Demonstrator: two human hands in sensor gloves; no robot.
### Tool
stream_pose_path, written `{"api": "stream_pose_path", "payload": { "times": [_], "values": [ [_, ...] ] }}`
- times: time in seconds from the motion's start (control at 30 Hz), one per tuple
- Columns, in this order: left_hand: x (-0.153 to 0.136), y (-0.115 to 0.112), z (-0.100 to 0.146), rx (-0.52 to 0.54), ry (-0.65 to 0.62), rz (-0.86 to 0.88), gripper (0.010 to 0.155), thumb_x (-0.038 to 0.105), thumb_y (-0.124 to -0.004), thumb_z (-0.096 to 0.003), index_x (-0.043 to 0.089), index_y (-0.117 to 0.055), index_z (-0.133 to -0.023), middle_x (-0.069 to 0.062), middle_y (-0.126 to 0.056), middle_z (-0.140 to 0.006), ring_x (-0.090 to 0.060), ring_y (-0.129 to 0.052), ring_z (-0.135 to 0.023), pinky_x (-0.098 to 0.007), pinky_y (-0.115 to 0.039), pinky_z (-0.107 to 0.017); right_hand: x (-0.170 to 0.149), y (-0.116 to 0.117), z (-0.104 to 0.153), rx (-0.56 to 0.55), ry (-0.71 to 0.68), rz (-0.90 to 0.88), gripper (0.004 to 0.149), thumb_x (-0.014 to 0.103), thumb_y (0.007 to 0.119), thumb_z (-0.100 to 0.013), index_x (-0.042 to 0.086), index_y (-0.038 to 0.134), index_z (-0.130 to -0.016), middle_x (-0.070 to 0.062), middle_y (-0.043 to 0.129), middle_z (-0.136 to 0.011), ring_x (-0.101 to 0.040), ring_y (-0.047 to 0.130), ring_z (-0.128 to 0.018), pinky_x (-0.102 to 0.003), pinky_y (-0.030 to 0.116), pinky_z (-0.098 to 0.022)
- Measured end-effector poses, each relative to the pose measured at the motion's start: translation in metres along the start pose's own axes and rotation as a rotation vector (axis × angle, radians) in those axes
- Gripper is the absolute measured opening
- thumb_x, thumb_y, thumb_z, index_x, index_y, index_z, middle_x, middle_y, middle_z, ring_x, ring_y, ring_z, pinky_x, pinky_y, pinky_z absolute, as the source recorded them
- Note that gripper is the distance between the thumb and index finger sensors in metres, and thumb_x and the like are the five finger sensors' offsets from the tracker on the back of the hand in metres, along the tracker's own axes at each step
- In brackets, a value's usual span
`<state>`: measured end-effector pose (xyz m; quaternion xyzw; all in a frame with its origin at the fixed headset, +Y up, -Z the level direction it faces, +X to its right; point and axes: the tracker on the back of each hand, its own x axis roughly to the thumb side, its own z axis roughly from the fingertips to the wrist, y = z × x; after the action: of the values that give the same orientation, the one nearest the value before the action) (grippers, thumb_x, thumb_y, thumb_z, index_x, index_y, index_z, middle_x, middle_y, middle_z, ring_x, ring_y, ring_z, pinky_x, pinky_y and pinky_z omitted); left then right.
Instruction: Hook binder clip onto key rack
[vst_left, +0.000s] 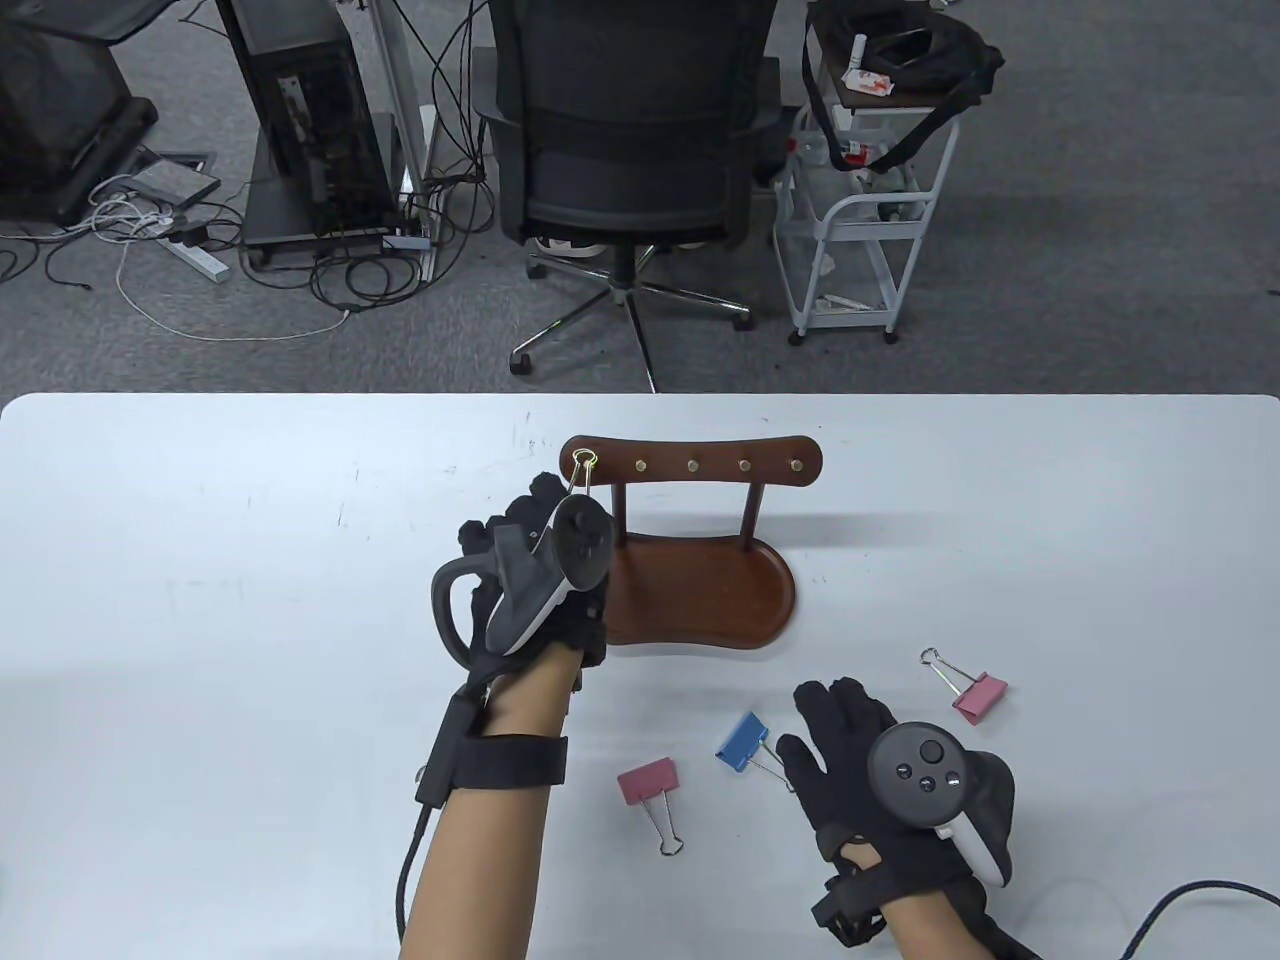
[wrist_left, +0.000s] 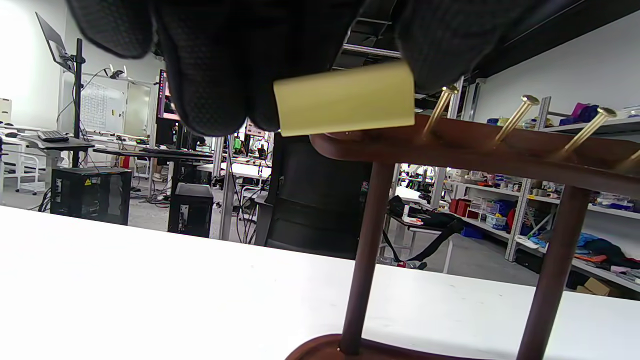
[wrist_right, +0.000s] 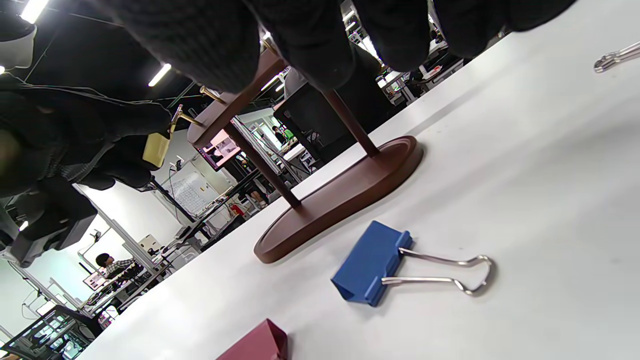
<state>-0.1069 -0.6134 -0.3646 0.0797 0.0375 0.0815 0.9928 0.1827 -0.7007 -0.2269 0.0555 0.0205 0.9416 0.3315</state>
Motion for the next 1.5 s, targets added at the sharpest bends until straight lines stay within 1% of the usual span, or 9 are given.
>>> {"api": "stream_pose_path", "payload": {
  "times": [0.33,0.43,0.63,1.0,1.3,1.5],
  "values": [
    [0.006,-0.008,0.001,0.006,-0.023,-0.039,0.077,0.053,-0.077,-0.0575,-0.003,-0.068,-0.108,-0.024,-0.086,-0.097,-0.049,-0.094,-0.079,-0.074,-0.059,-0.068,0.000,0.000,0.000,0.001,-0.001,0.000,0.069,0.042,0.072,-0.059,0.001,0.061,-0.113,-0.040,0.050,-0.114,-0.068,0.047,-0.095,-0.074,0.046,-0.064],
    [0.008,-0.011,-0.001,0.001,-0.007,-0.056,0.077,0.054,-0.078,-0.0573,-0.003,-0.068,-0.108,-0.024,-0.086,-0.097,-0.049,-0.094,-0.079,-0.074,-0.060,-0.068,0.000,0.001,0.000,0.002,0.001,0.000,0.069,0.042,0.072,-0.059,0.001,0.061,-0.113,-0.040,0.050,-0.114,-0.068,0.047,-0.095,-0.074,0.046,-0.064],
    [0.007,-0.024,-0.007,-0.008,0.008,-0.127,0.078,0.054,-0.078,-0.0569,-0.004,-0.068,-0.108,-0.024,-0.086,-0.096,-0.049,-0.094,-0.078,-0.074,-0.061,-0.068,0.000,0.001,0.000,0.003,0.006,0.000,0.069,0.043,0.071,-0.059,0.001,0.062,-0.112,-0.040,0.050,-0.114,-0.068,0.047,-0.095,-0.074,0.046,-0.064],
    [0.009,-0.040,-0.016,-0.042,0.051,-0.168,0.081,0.054,-0.079,-0.0566,-0.003,-0.064,-0.111,-0.024,-0.082,-0.099,-0.050,-0.093,-0.079,-0.074,-0.059,-0.069,0.001,0.001,0.001,0.001,-0.005,0.001,0.069,0.043,0.071,-0.059,0.000,0.062,-0.112,-0.041,0.050,-0.114,-0.068,0.047,-0.095,-0.074,0.046,-0.064],
    [0.011,-0.045,-0.018,-0.063,0.034,-0.189,0.082,0.054,-0.080,-0.0562,-0.002,-0.060,-0.113,-0.026,-0.078,-0.103,-0.052,-0.088,-0.085,-0.075,-0.056,-0.069,0.003,0.003,0.002,0.002,-0.012,0.002,0.069,0.043,0.071,-0.059,0.000,0.062,-0.112,-0.040,0.050,-0.114,-0.068,0.048,-0.095,-0.074,0.046,-0.064],
    [0.006,-0.041,-0.015,-0.064,-0.001,-0.194,0.082,0.053,-0.079,-0.0569,-0.002,-0.060,-0.114,-0.027,-0.077,-0.105,-0.053,-0.086,-0.087,-0.075,-0.055,-0.070,0.003,0.003,0.002,0.003,-0.010,0.000,0.069,0.043,0.071,-0.059,0.000,0.062,-0.112,-0.041,0.050,-0.114,-0.068,0.048,-0.095,-0.074,0.046,-0.064]
  ]
}}
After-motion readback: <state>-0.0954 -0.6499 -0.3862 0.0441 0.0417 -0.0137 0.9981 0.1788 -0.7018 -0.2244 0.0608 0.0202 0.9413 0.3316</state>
